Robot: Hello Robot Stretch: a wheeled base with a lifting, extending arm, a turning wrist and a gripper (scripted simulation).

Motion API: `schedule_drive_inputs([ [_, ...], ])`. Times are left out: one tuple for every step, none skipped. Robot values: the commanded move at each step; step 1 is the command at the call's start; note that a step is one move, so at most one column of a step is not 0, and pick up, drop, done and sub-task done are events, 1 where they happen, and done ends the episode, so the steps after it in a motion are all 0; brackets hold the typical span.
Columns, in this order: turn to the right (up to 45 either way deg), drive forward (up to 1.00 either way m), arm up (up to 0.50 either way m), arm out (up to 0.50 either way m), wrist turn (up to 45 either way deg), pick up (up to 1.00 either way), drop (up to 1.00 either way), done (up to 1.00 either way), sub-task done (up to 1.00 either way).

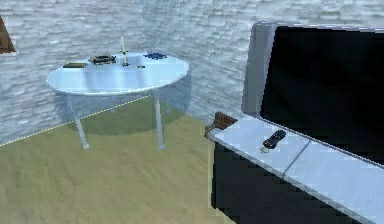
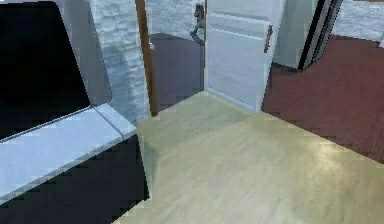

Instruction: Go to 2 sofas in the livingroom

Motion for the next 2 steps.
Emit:
schedule_drive_inputs([
  [-9.0,0.00,0.00,0.00,0.0,0.00,0.00,0.00,0.00],
  [0.0,0.60,0.00,0.00,0.0,0.00,0.00,0.00,0.00],
])
